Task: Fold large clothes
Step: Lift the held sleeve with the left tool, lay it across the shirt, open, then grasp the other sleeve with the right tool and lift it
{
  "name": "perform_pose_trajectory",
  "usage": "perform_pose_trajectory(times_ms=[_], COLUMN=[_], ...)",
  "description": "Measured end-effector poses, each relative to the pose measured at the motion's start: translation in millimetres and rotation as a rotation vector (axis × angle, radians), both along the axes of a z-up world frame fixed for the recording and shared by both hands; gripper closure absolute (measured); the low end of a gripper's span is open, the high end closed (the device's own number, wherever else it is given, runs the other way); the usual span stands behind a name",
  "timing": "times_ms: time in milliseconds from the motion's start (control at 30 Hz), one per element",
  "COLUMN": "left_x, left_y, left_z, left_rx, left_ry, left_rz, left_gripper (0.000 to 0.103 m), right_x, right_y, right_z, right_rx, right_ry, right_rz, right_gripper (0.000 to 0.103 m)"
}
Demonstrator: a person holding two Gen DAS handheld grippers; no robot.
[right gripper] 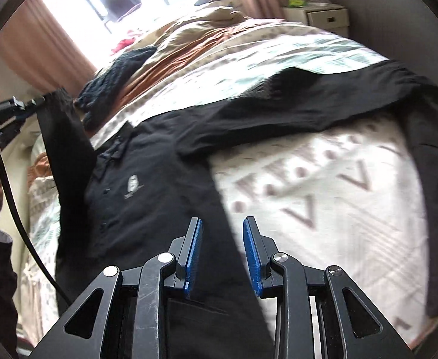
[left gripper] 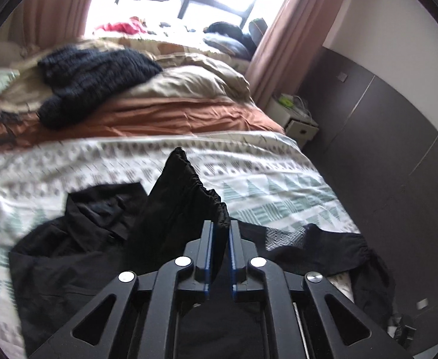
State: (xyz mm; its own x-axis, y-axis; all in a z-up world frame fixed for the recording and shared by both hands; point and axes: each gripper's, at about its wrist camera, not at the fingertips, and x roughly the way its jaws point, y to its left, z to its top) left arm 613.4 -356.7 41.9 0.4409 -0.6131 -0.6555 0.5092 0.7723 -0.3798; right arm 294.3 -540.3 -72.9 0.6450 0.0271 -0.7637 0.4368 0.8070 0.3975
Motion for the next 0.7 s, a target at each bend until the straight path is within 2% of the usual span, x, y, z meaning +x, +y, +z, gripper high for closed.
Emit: perform_pose_trajectory(times_ms=[33, 67, 133, 233, 367, 700], left_x=[1, 1, -6, -17, -29, -68], left_y=[-1, -3, 6, 32, 78, 179], left_z=[-9, -14, -21, -26, -40, -75], left_rx=[-0.015, -0.017, -0.008, 0.027, 0.035, 0.101], left_ry=[0.053, 0.081, 0.079, 0.055, 0.075, 0.081], left_rz=[-0.025, -0.031, -0.008, 0.025, 0.072, 0.23], left_gripper=[0.065, 0.04, 0.025, 0.021, 0.021, 0.021], right_x=[-3, -6, -10, -7, -1, 0], right_y=[-4, -9, -14, -17, -15, -41], right_z=[-1, -2, -7, -13, -18, -18], right_rx=[-0.005, -0.003, 0.014, 0.021, 0.026, 0.016], right_ry=[0.004, 0.007, 0.012, 0.018, 0.022, 0.01], right_rz=[-0.013, -0.027, -0.054, -0.063, -0.042, -0.1], right_gripper=[0.074, 0.074, 0.073, 0.065, 0.065, 0.065])
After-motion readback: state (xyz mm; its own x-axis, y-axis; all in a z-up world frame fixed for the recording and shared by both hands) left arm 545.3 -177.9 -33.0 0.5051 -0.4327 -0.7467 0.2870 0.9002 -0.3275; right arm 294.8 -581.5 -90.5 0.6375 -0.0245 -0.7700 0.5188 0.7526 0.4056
